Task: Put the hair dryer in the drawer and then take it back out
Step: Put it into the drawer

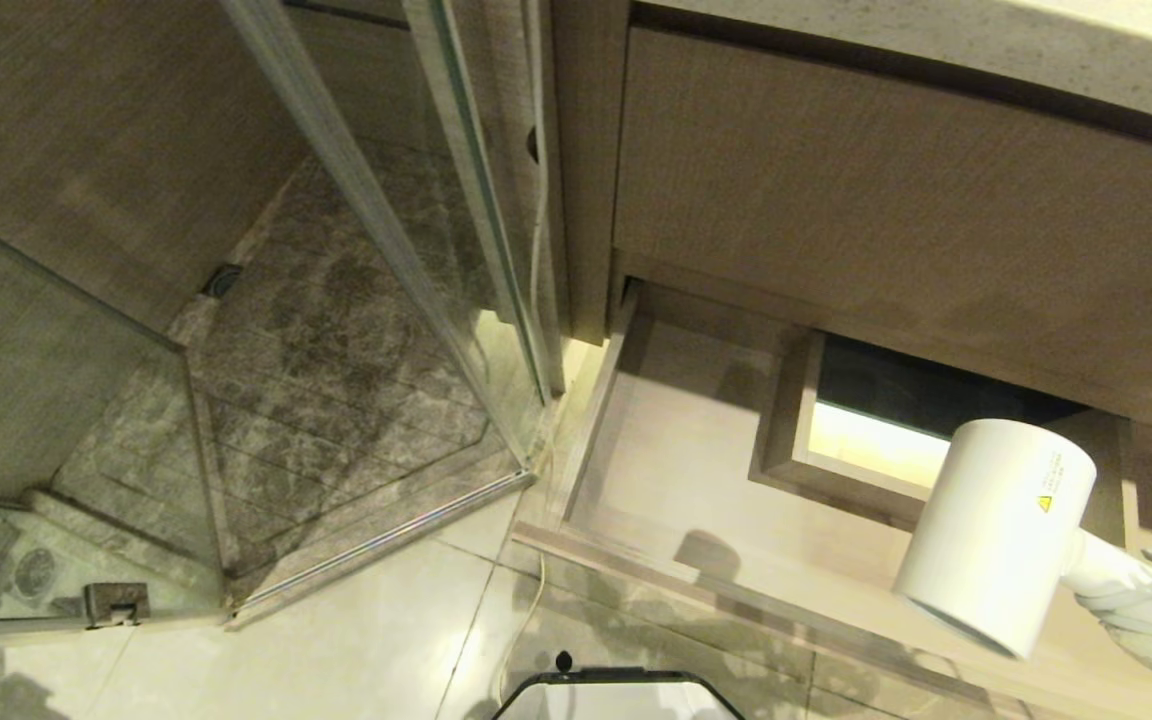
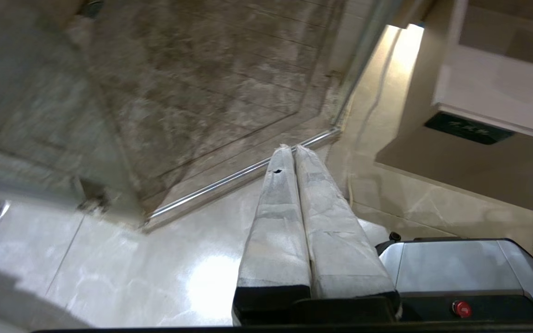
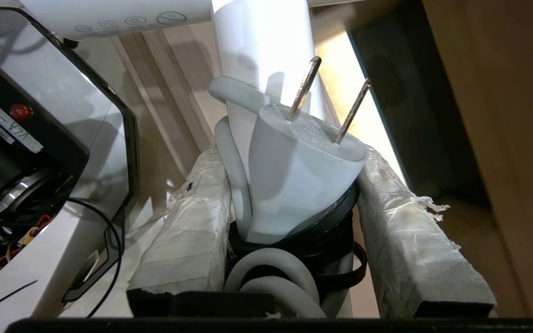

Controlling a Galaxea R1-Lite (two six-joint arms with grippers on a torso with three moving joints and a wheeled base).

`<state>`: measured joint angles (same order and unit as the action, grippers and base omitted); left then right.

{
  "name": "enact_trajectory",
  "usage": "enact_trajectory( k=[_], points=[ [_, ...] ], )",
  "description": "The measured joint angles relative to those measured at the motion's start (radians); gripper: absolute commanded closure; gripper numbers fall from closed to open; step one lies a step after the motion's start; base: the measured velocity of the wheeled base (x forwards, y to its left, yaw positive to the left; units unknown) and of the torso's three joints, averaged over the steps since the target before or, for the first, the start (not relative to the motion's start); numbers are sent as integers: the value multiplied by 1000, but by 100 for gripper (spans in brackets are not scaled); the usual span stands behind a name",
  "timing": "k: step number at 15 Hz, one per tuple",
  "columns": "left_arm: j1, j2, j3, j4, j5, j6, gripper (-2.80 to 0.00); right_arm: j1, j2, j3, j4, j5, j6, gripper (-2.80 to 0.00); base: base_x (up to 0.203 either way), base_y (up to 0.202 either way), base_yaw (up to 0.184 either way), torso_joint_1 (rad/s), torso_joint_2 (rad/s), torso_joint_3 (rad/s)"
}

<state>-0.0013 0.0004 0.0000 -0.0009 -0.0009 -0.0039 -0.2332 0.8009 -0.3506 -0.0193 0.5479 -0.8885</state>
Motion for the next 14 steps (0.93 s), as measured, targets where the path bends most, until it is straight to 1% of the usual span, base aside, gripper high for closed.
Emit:
enact_trajectory(
  k=[7,10,11,14],
  points=[
    [0,0,0,0,-1,0,0,0,2,1,4,-4,1,0,1,8,-176,-1,4,4],
    [-1,0,0,0,-1,0,0,0,4,0,3,-8,1,0,-1,7,-148,2,3,4],
    [0,0,0,0,-1,0,0,0,5,0,4,-9,1,0,3,0,-80,2,3,6],
    [0,0,0,0,0,0,0,-4,5,0,2,-9,2,0,0,0,0,0,0,0]
  ],
)
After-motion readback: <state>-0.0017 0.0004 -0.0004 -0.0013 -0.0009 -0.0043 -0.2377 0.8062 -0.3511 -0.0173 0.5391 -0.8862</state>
